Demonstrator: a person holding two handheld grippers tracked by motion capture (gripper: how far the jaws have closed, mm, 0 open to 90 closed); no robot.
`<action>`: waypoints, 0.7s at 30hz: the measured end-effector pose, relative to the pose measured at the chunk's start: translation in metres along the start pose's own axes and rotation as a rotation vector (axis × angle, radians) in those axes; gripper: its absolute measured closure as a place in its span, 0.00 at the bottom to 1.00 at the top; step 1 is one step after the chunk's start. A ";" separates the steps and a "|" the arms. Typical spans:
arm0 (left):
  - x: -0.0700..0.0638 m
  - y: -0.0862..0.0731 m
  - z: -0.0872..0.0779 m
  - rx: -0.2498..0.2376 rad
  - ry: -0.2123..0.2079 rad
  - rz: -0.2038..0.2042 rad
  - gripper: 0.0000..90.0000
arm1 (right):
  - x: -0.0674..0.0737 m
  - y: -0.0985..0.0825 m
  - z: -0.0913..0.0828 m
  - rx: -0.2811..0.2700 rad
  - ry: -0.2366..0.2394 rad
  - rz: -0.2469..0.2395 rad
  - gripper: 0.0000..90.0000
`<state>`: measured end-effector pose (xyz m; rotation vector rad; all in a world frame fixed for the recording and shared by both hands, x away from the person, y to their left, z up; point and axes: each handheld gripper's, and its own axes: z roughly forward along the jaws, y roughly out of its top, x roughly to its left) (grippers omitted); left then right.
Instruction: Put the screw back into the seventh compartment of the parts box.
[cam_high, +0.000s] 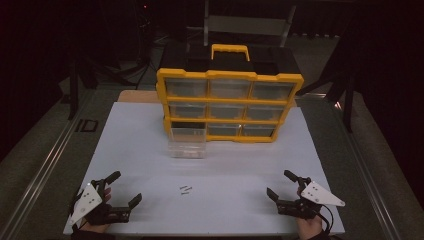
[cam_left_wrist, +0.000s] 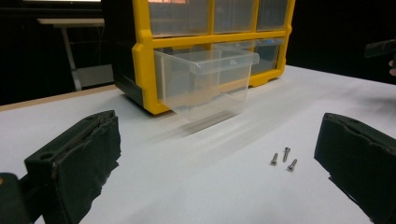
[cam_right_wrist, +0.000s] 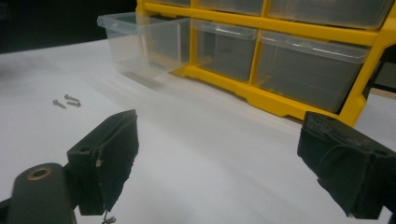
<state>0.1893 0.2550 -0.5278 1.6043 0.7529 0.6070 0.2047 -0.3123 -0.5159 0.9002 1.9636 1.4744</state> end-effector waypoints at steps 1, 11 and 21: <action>0.000 0.000 0.000 0.001 0.002 -0.001 0.00 | -0.001 0.000 0.000 0.000 -0.003 0.003 0.14; 0.001 0.000 0.000 -0.001 0.008 -0.010 0.01 | -0.002 0.000 0.000 -0.008 0.001 0.003 0.14; -0.001 0.001 0.001 0.004 -0.008 -0.002 0.01 | -0.001 0.003 -0.003 -0.022 -0.004 -0.006 0.14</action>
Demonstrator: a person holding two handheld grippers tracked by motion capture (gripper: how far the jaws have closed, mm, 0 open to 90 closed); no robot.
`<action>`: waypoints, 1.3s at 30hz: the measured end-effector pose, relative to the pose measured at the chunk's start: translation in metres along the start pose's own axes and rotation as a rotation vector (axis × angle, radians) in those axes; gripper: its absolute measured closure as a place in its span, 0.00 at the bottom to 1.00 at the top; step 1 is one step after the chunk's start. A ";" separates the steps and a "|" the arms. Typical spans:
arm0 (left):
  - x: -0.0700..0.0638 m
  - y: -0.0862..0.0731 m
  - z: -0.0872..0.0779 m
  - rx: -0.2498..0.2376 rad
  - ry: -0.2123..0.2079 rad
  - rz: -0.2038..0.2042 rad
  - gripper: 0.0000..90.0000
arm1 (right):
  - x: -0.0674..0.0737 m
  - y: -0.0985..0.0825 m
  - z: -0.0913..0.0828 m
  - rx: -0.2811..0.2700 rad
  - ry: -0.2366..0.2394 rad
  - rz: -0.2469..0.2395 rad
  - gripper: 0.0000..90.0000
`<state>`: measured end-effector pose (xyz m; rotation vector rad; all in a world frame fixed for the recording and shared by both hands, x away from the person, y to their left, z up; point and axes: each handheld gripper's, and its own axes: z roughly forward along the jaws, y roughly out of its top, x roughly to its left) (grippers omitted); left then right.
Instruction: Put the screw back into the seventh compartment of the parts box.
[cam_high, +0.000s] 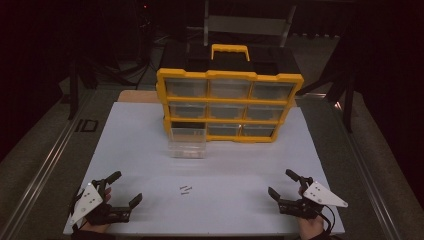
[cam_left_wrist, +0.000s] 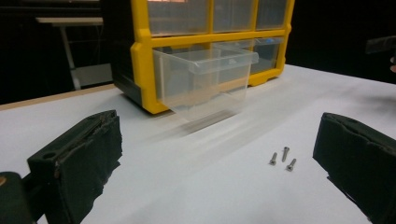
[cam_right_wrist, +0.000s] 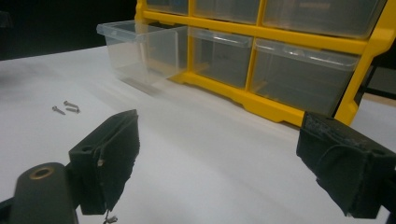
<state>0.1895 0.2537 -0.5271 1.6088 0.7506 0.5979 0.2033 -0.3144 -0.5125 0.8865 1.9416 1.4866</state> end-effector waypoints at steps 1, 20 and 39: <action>-0.002 0.001 0.000 0.009 -0.008 -0.006 0.01 | 0.000 0.000 0.000 -0.002 -0.001 -0.003 0.14; -0.009 0.045 0.009 0.003 -0.069 -0.047 0.01 | 0.000 0.002 0.003 -0.001 -0.006 0.008 0.15; -0.024 0.091 0.055 0.129 -0.222 -0.081 0.00 | 0.000 0.001 0.004 0.001 0.005 0.013 0.15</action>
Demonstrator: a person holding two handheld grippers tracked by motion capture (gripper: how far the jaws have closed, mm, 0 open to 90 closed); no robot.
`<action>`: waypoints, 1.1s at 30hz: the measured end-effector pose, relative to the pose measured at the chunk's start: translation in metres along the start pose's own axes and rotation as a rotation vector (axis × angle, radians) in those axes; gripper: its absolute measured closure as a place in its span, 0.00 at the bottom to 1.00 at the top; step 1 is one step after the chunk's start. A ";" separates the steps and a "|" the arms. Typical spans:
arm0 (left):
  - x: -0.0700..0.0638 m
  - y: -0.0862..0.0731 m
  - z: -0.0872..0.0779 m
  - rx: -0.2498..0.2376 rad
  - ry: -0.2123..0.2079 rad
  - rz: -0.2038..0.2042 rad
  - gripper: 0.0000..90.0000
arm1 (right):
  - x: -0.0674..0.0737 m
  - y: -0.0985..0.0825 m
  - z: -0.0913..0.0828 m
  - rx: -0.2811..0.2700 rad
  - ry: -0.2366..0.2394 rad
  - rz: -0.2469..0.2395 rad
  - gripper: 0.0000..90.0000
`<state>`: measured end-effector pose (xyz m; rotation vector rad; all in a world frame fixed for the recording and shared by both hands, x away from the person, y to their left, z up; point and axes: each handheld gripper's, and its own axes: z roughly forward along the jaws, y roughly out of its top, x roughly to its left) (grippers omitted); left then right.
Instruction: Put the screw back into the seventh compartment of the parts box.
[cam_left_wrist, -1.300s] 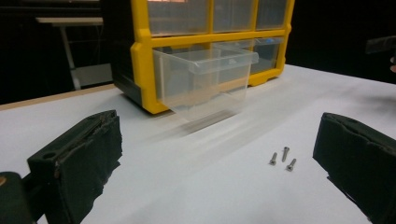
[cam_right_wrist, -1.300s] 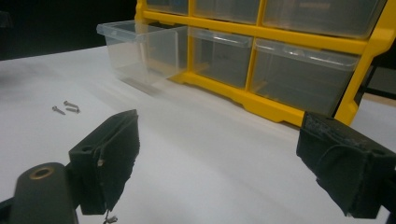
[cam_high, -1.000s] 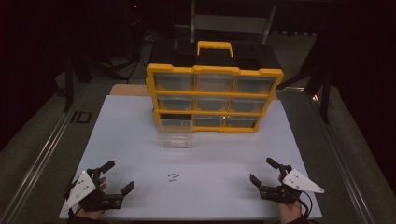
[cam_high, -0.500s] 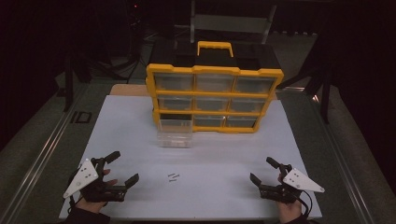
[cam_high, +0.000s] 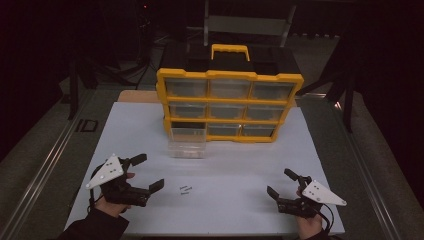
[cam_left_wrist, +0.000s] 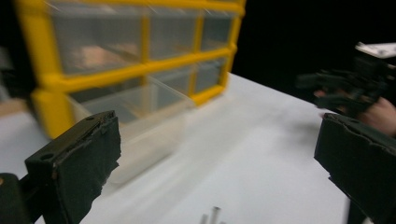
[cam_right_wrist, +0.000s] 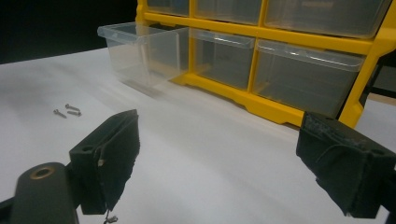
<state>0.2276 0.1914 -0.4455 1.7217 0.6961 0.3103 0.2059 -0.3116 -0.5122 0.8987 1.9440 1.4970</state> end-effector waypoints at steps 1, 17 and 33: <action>-0.001 0.001 0.004 0.013 -0.005 0.012 0.00 | 0.000 0.000 0.000 0.000 0.001 -0.001 0.15; 0.007 -0.007 0.048 0.175 -0.087 0.039 0.13 | 0.001 0.000 0.000 -0.004 0.014 0.000 0.15; 0.006 -0.028 0.078 0.419 -0.101 0.068 0.49 | 0.004 0.001 0.001 -0.001 0.026 -0.011 0.15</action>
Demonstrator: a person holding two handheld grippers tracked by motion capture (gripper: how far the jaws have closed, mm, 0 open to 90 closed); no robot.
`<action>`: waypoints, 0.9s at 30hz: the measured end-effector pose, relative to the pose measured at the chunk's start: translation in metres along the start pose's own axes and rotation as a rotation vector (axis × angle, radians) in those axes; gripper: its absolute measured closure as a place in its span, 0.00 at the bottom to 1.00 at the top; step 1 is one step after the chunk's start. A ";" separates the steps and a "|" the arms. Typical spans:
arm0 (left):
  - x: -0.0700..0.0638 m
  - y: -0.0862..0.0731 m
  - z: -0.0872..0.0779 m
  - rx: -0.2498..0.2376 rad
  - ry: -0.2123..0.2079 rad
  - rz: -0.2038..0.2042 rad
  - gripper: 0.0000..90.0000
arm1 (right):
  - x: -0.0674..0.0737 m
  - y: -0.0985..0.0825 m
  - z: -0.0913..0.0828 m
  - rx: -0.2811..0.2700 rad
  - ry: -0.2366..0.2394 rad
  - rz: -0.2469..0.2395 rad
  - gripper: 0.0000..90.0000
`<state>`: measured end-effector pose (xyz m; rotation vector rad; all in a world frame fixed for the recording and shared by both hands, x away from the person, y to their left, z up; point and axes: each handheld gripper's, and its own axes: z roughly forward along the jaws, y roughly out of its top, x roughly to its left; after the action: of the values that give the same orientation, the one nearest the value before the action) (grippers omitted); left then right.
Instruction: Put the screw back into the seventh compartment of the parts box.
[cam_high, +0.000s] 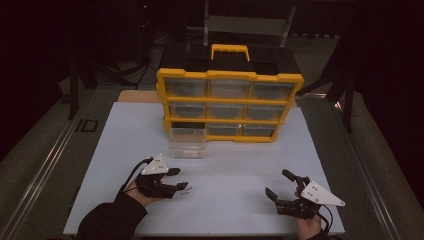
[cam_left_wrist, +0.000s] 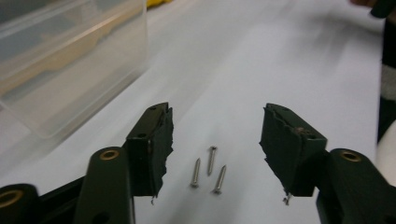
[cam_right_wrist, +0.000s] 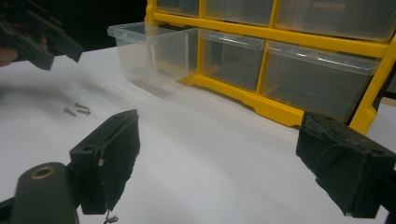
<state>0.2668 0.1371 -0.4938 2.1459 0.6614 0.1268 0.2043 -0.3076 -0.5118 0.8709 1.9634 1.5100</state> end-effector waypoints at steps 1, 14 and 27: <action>0.001 0.000 0.002 0.011 0.002 -0.006 0.50 | 0.000 0.000 0.000 0.000 0.000 -0.001 0.15; 0.005 -0.007 0.023 0.136 0.007 0.027 0.69 | 0.001 0.000 0.000 0.001 0.005 0.000 0.15; 0.009 -0.012 0.035 0.209 -0.004 0.034 0.83 | 0.000 0.000 0.000 0.003 0.008 0.000 0.15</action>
<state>0.2808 0.1221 -0.5265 2.3581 0.6600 0.0740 0.2043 -0.3076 -0.5118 0.8679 1.9720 1.5132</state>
